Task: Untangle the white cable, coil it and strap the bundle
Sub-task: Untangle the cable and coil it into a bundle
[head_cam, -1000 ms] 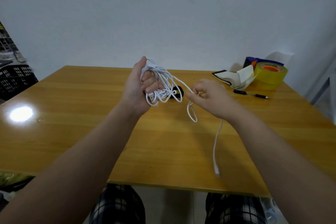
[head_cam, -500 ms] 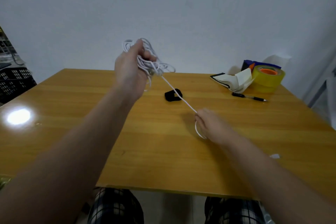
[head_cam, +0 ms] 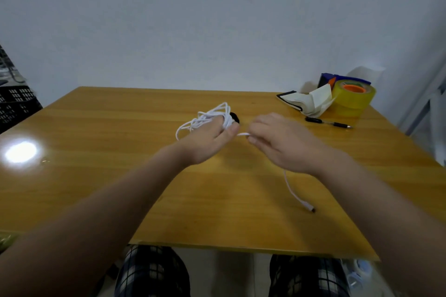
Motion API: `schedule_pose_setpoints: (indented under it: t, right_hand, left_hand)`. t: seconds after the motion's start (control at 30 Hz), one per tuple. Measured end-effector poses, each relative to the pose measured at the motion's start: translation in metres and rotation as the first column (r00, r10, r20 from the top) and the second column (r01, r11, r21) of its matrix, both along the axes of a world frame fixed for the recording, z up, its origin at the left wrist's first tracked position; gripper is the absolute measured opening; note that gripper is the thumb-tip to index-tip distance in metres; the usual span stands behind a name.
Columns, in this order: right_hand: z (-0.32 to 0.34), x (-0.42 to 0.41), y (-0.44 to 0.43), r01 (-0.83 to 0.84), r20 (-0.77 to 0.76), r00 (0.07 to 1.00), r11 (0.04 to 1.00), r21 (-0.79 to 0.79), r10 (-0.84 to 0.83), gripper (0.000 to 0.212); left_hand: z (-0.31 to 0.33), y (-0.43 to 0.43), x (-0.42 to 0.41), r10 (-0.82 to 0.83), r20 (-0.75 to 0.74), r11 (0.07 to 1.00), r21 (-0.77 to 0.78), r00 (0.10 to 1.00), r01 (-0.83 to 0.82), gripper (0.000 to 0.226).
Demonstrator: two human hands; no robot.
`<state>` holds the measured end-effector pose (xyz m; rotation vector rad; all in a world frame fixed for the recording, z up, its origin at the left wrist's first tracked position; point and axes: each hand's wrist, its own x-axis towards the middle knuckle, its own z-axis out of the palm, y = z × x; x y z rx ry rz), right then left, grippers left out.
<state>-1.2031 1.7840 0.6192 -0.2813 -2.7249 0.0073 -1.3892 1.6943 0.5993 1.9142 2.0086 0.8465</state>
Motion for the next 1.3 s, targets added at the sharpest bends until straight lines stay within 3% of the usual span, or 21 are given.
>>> schedule_pose_setpoints:
  t: [0.1, 0.17, 0.27, 0.33, 0.47, 0.63, 0.73, 0.8, 0.87, 0.97, 1.1, 1.17, 1.23, 1.3]
  right_hand:
    - [0.005, 0.003, 0.012, 0.080, -0.046, 0.996, 0.996, -0.050, -0.082, 0.016]
    - [0.006, 0.005, 0.018, 0.077, -0.098, 0.992, 0.994, -0.080, -0.085, 0.016]
    - [0.006, 0.004, 0.019, 0.026, -0.114, 0.992, 0.970, -0.240, -0.055, 0.010]
    - [0.006, 0.002, 0.018, -0.015, -0.153, 0.987, 0.921, -0.388, -0.049, 0.008]
    - [0.000, -0.007, 0.015, -0.017, -0.282, 0.948, 0.860, -0.511, -0.149, 0.018]
    - [-0.002, -0.022, 0.011, -0.120, -0.418, 0.743, 0.511, -0.851, -0.523, 0.025]
    - [-0.002, -0.020, 0.022, -0.254, -0.385, 0.557, 0.291, -0.923, -0.736, 0.041]
    - [-0.010, -0.018, 0.026, -0.298, -0.339, 0.521, 0.204, -0.932, -0.783, 0.041]
    - [-0.023, -0.019, 0.028, -0.154, -0.291, 0.559, 0.248, -0.956, -0.776, 0.037]
    - [-0.040, -0.022, 0.030, 0.101, -0.243, 0.668, 0.409, -0.907, -0.703, 0.037]
    - [-0.051, -0.024, 0.030, 0.242, -0.165, 0.767, 0.517, -0.821, -0.621, 0.041]
    - [-0.053, -0.027, 0.027, 0.364, -0.057, 0.839, 0.638, -0.679, -0.541, 0.037]
    - [-0.056, -0.030, 0.018, 0.513, 0.171, 0.854, 0.741, -0.433, -0.492, 0.025]
    - [-0.063, -0.030, 0.012, 0.522, 0.281, 0.842, 0.829, -0.203, -0.461, 0.016]
  left_hand:
    - [0.004, -0.004, 0.008, -0.018, -0.291, 0.990, -0.139, 0.957, -0.024, 0.073]
    - [0.004, -0.003, 0.010, -0.010, -0.351, 0.996, -0.084, 0.936, -0.021, 0.066]
    - [0.014, -0.007, 0.011, 0.069, -0.186, 0.998, 0.011, 0.980, -0.068, 0.050]
    - [0.018, -0.009, 0.009, 0.103, -0.021, 0.994, 0.024, 0.994, -0.102, 0.058]
    - [0.018, -0.012, 0.013, 0.092, 0.266, 0.994, 0.025, 0.960, -0.102, 0.061]
    - [0.011, -0.012, 0.013, 0.045, 0.463, 0.997, 0.030, 0.885, -0.066, 0.058]
    - [0.002, -0.018, 0.010, 0.062, 0.553, 0.996, 0.019, 0.831, -0.087, 0.053]
    - [-0.004, -0.023, 0.009, 0.094, 0.637, 0.989, 0.030, 0.765, -0.147, 0.050]
    - [-0.007, -0.024, 0.004, 0.110, 0.747, 0.969, 0.065, 0.656, -0.237, 0.053]
    - [-0.004, -0.021, -0.004, 0.009, 0.903, 0.968, 0.101, 0.431, -0.231, 0.060]
    - [0.008, -0.016, 0.005, -0.236, 0.972, 0.972, 0.235, -0.025, -0.025, 0.065]
    - [0.019, -0.013, 0.004, -0.319, 0.925, 0.948, 0.316, -0.205, -0.047, 0.066]
    - [0.029, -0.009, -0.003, -0.356, 0.902, 0.933, 0.330, -0.242, -0.142, 0.064]
    - [0.037, -0.006, -0.008, -0.324, 0.929, 0.931, 0.279, -0.181, -0.234, 0.057]
